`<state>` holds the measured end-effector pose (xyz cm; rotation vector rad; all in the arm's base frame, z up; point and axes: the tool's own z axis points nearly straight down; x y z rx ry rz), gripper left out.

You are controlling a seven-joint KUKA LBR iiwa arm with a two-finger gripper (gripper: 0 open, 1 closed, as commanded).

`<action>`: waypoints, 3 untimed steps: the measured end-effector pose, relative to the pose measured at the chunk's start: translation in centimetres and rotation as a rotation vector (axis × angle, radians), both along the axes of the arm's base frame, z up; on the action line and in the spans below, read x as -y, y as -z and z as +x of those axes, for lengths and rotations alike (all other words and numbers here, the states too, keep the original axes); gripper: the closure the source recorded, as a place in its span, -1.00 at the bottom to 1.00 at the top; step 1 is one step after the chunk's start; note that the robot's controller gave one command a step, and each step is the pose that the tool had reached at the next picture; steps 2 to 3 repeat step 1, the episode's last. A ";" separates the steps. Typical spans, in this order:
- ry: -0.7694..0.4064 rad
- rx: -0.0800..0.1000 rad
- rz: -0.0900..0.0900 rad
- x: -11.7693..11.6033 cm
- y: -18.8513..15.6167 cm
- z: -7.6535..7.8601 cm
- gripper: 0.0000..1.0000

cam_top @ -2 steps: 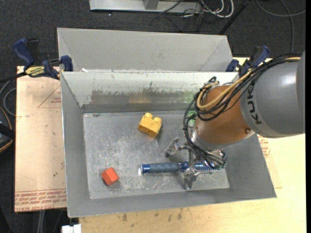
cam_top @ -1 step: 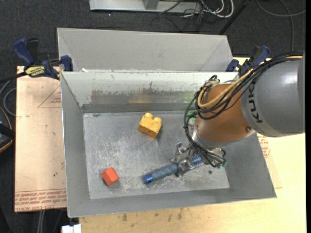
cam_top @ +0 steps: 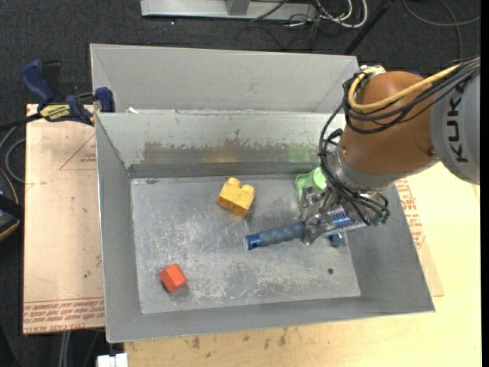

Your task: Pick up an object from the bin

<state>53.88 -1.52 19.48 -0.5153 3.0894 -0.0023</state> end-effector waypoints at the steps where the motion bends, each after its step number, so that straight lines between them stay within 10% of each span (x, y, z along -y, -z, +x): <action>1: -0.240 -0.005 -0.001 1.3 -3.9 0.4 1.00; 3: -0.240 -0.005 -0.001 1.3 -3.9 0.4 1.00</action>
Offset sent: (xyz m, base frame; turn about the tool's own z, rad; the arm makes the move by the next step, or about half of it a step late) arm 0.0034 -0.0130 0.0386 -0.2442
